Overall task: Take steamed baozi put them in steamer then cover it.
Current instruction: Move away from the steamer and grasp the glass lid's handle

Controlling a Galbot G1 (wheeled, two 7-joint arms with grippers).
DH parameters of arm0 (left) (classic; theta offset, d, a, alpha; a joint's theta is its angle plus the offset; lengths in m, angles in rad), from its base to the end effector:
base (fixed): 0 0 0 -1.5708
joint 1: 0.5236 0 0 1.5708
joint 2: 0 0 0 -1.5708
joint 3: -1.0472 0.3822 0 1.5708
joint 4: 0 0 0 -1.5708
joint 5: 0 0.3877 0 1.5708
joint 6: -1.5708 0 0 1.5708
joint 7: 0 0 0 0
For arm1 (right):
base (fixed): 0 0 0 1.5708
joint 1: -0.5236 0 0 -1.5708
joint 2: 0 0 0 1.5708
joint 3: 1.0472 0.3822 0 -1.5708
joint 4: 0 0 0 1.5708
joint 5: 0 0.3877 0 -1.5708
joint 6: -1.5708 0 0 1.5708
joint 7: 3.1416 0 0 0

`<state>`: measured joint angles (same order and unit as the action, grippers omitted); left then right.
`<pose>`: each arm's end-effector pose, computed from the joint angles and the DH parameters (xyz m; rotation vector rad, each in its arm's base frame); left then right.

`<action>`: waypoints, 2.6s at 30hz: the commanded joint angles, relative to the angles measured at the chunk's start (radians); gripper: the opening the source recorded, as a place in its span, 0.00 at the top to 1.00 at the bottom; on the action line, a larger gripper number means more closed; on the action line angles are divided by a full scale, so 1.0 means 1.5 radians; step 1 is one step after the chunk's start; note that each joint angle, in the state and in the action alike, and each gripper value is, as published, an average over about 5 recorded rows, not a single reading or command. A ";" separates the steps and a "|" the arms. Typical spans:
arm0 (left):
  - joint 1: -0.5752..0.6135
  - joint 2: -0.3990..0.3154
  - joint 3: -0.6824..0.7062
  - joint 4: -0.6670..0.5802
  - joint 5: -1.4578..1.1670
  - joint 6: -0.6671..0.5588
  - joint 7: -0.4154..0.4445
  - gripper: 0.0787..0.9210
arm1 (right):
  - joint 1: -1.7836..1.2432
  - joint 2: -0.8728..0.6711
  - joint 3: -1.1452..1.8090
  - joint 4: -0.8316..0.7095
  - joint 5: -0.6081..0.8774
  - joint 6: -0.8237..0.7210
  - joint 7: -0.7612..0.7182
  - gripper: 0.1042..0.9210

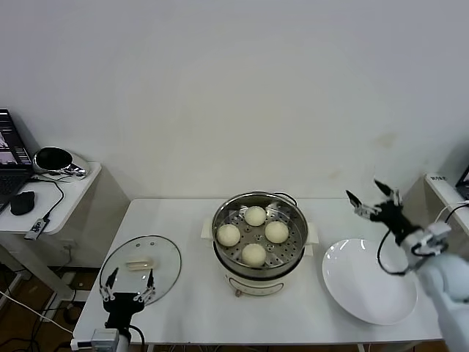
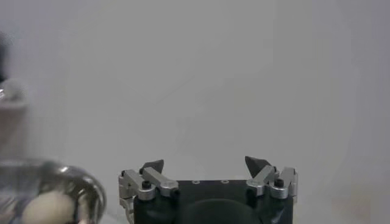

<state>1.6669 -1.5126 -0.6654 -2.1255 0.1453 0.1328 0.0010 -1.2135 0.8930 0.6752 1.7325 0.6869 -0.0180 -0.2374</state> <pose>0.1640 0.0568 -0.3319 0.1448 -2.9134 -0.3920 0.3378 -0.2455 -0.2725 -0.3442 3.0869 -0.0134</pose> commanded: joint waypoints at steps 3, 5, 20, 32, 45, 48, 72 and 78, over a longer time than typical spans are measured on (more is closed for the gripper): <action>-0.085 0.096 0.003 0.154 0.474 -0.101 -0.049 0.12 | -0.185 0.190 0.108 0.050 0.034 0.041 0.105 0.12; -0.107 0.137 0.010 0.186 0.541 -0.098 -0.051 0.12 | -0.191 0.191 0.111 0.049 0.026 0.046 0.103 0.12; -0.184 0.287 0.119 0.307 0.729 0.027 -0.061 0.12 | -0.215 0.218 0.105 0.062 -0.048 0.075 0.096 0.12; -0.200 0.286 0.123 0.331 0.701 0.055 -0.035 0.12 | -0.222 0.223 0.110 0.068 -0.057 0.078 0.098 0.12; -0.215 0.270 0.128 0.334 0.666 0.091 -0.036 0.12 | -0.213 0.229 0.110 0.057 -0.061 0.081 0.098 0.12; -0.213 0.269 0.134 0.333 0.666 0.091 -0.032 0.12 | -0.214 0.228 0.111 0.057 -0.061 0.081 0.098 0.12; -0.257 0.255 0.162 0.357 0.661 0.103 -0.029 0.12 | -0.211 0.235 0.114 0.042 -0.066 0.085 0.099 0.12; -0.279 0.246 0.168 0.373 0.662 0.106 -0.035 0.12 | -0.208 0.236 0.115 0.031 -0.071 0.087 0.099 0.12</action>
<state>1.2836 -1.1379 -0.4231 -1.5901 1.1373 0.2863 -0.0464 -1.5272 1.2454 0.8474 1.7892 0.5833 0.1110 -0.0895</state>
